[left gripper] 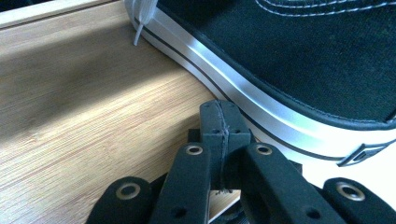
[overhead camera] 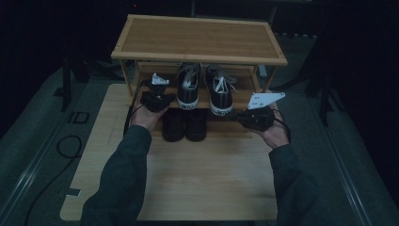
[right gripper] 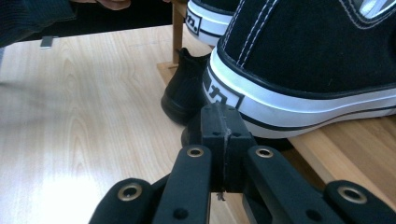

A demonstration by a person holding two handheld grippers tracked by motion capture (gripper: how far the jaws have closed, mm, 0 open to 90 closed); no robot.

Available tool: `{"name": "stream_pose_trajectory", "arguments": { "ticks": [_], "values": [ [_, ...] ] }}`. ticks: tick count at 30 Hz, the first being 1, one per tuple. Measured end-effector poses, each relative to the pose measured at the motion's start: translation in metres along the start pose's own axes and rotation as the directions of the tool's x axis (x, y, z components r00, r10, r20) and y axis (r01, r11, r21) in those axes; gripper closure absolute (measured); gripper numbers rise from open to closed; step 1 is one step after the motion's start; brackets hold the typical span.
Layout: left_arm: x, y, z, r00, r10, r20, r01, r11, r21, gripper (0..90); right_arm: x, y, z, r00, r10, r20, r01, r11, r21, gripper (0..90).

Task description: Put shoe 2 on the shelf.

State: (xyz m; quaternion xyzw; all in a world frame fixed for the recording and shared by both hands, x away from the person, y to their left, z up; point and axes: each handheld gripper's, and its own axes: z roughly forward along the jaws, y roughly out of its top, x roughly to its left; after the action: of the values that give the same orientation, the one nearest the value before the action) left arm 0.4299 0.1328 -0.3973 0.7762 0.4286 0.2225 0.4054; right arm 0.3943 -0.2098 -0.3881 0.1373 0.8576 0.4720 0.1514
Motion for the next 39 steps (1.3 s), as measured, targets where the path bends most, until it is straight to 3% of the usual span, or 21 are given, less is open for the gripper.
{"name": "stream_pose_trajectory", "arguments": {
  "ticks": [17, 18, 20, 23, 31, 39],
  "values": [
    [0.0, 0.0, 0.001, 0.9999, -0.013, 0.0, 0.013, 0.9999, -0.005, 90.0, -0.003, 0.006, 0.014, 0.9995, 0.011, 0.03, -0.011, 1.0, -0.004, 90.0],
    [0.001, 0.0, 0.001, 0.9999, -0.014, 0.003, 0.014, 0.9999, -0.004, 90.0, -0.003, 0.006, 0.014, 0.9993, 0.009, 0.037, -0.009, 1.0, -0.005, 90.0],
    [0.001, 0.0, 0.001, 0.9999, -0.015, 0.006, 0.015, 0.9999, -0.004, 90.0, -0.004, 0.005, 0.016, 0.9954, 0.008, 0.095, -0.01, 1.0, 0.021, 90.0],
    [0.002, 0.0, 0.001, 0.9998, -0.016, 0.011, 0.016, 0.9999, -0.004, 90.0, -0.007, 0.001, 0.019, 0.9962, 0.039, 0.078, -0.039, 0.999, 0.002, 90.0],
    [0.001, 0.0, 0.001, 0.9998, -0.016, 0.007, 0.016, 0.9999, -0.002, 90.0, -0.007, 0.004, 0.025, 0.9929, 0.038, 0.113, -0.039, 0.999, 0.005, 90.0],
    [0.001, 0.0, 0.001, 0.9999, -0.016, 0.006, 0.016, 0.9999, -0.006, 90.0, -0.007, 0.009, 0.031, 0.9936, 0.041, 0.106, -0.041, 0.999, -0.004, 90.0]
  ]
}}
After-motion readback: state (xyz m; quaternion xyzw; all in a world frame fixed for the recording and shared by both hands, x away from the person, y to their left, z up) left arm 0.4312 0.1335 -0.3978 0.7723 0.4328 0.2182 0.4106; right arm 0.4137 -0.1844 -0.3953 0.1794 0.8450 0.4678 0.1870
